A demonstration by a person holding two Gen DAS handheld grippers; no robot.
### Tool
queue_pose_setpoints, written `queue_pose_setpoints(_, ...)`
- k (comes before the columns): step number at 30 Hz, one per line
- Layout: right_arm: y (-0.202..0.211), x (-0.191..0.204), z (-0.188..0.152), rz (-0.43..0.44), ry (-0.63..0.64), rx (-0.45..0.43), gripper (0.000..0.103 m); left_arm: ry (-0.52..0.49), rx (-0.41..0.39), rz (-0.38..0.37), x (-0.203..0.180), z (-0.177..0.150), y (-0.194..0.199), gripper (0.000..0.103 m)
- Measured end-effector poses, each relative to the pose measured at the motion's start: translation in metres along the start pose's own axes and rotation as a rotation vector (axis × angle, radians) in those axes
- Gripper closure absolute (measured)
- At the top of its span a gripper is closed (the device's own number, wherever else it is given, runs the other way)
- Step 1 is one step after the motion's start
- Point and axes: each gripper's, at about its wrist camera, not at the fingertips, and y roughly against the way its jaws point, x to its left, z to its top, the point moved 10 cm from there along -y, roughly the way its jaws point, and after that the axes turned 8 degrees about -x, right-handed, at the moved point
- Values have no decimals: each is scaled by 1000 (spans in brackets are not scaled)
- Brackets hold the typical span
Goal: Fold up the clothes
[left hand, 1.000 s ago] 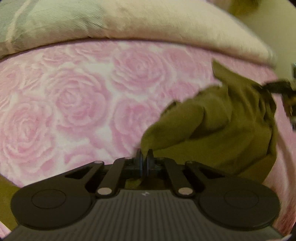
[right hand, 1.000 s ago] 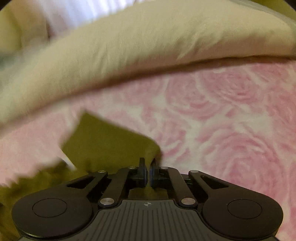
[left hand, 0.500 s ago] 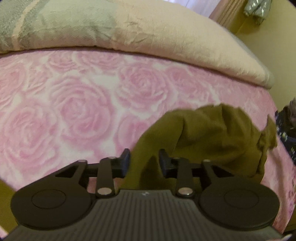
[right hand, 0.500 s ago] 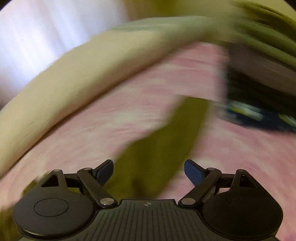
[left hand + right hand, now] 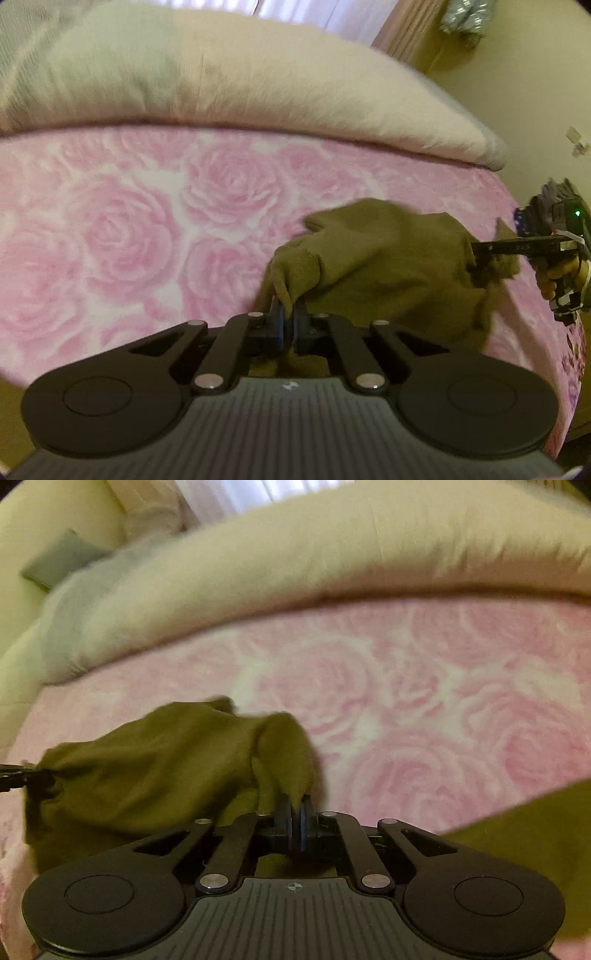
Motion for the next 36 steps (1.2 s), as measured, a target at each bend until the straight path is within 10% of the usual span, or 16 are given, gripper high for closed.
queue_pose_setpoints(7, 94, 34, 55, -11, 6, -222, 101, -73, -180, 37, -21, 64, 79, 101)
queue_pose_setpoints(14, -12, 39, 153, -132, 76, -338, 100, -109, -305, 167, 33, 181, -28, 90)
queue_pose_setpoints(15, -33, 34, 158, -159, 33, -300, 76, -99, -288, 212, 43, 186, -43, 87)
queue_pose_setpoints(17, -50, 29, 153, -214, -61, -271, 23, -48, -229, 232, 53, 165, -51, 80)
queue_pose_setpoints(30, -30, 153, -103, 162, -652, 130, 24, 355, 227, 141, 80, -57, -31, 66)
queue_pose_setpoints(35, -45, 181, -120, 185, -733, 76, 24, 251, 246, 135, 61, -77, -37, 79)
queue_pose_setpoints(36, -48, 186, -121, 198, -727, 86, 39, 211, 264, 124, 54, -79, -38, 87)
